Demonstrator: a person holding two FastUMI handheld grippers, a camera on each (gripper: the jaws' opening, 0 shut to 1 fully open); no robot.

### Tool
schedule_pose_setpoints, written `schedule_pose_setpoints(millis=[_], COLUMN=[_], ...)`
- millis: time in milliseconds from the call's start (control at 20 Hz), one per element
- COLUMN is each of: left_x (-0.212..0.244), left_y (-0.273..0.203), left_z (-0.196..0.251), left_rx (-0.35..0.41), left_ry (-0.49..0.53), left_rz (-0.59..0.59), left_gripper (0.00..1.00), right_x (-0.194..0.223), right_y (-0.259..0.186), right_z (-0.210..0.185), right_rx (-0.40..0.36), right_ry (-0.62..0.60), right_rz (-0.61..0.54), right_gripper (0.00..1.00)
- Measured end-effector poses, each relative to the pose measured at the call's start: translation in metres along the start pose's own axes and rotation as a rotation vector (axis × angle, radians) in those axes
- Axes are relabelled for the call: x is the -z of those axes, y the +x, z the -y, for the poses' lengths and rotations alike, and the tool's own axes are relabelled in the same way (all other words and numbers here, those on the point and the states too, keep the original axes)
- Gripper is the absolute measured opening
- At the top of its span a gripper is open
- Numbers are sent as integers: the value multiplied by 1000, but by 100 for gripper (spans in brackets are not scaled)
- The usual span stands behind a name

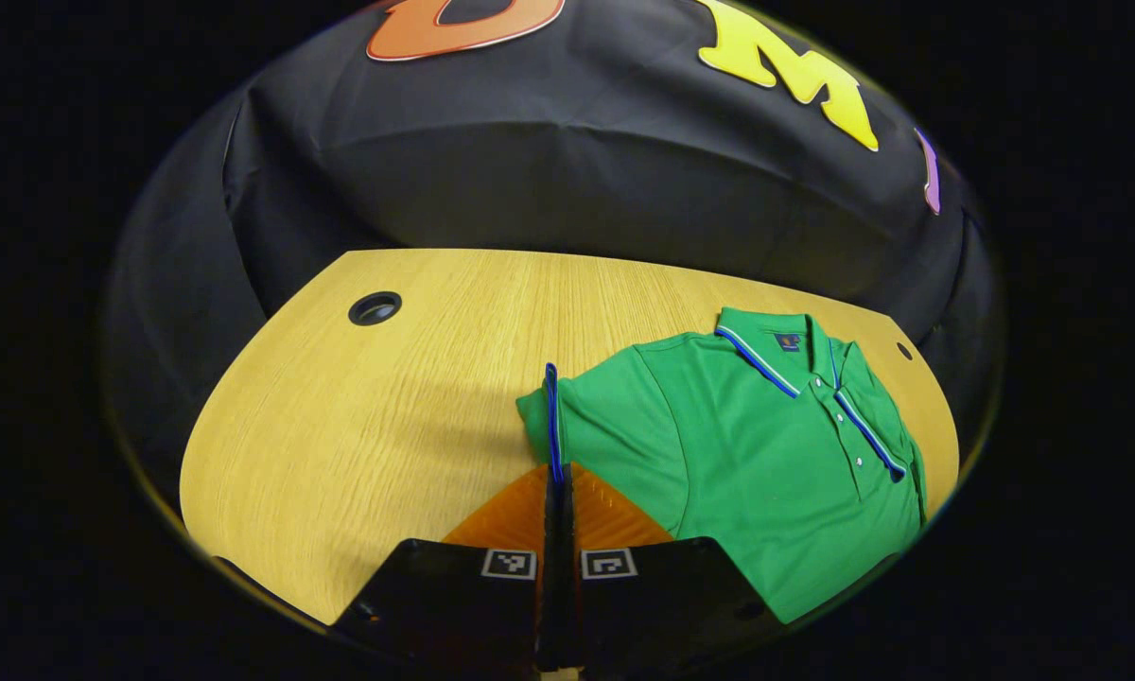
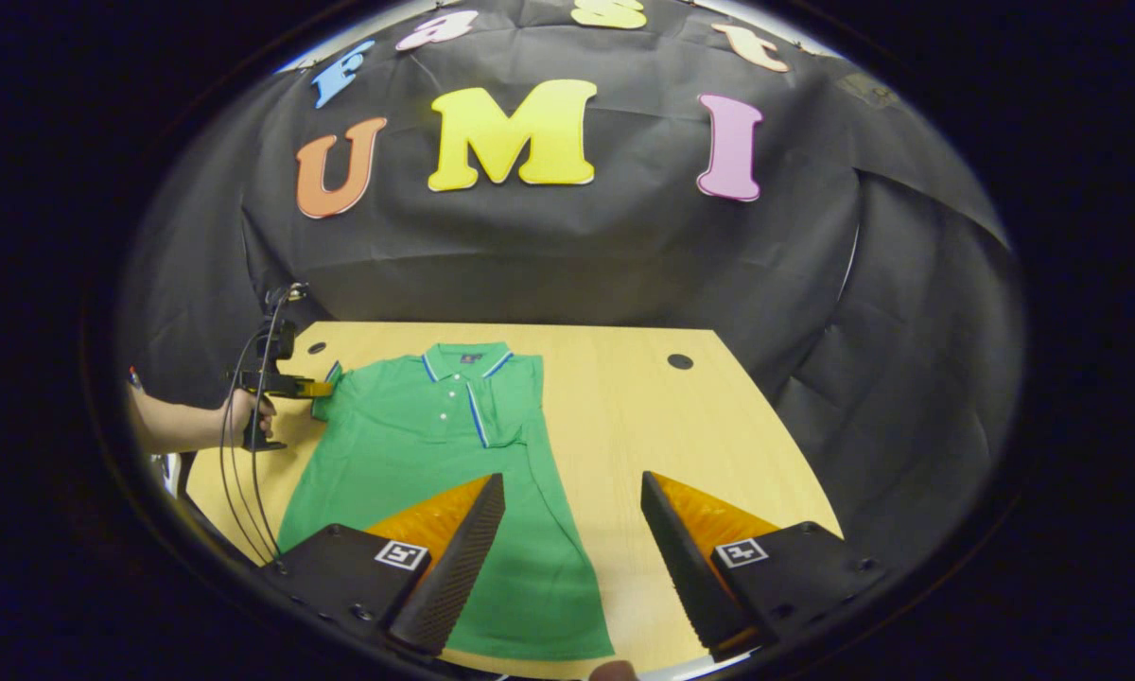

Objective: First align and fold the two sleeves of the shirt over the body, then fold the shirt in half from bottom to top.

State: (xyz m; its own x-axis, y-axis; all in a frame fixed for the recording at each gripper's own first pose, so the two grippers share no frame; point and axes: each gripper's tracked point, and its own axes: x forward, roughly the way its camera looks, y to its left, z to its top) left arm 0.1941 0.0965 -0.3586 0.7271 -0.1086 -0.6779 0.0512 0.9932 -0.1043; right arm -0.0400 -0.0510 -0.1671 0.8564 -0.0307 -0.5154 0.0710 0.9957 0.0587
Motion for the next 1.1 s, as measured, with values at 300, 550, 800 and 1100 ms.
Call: schedule_pose_setpoints(millis=[300, 550, 800, 1100], left_x=[-34, -61, -67, -19], left_y=[-30, -45, -48, -37], left_z=[23, 67, 135, 191], left_rx=[38, 47, 97, 188], left_ry=[-67, 67, 158, 236], left_rz=[52, 90, 116, 30], left_gripper=[3, 4, 4, 20], right_x=[-1, 1, -4, 12], right_y=[-2, -17, -34, -52], right_z=[14, 30, 51, 74], right_rx=[44, 62, 103, 138], right_ry=[43, 49, 85, 124], right_rz=[6, 27, 64, 54], right_gripper=[92, 92, 92, 94])
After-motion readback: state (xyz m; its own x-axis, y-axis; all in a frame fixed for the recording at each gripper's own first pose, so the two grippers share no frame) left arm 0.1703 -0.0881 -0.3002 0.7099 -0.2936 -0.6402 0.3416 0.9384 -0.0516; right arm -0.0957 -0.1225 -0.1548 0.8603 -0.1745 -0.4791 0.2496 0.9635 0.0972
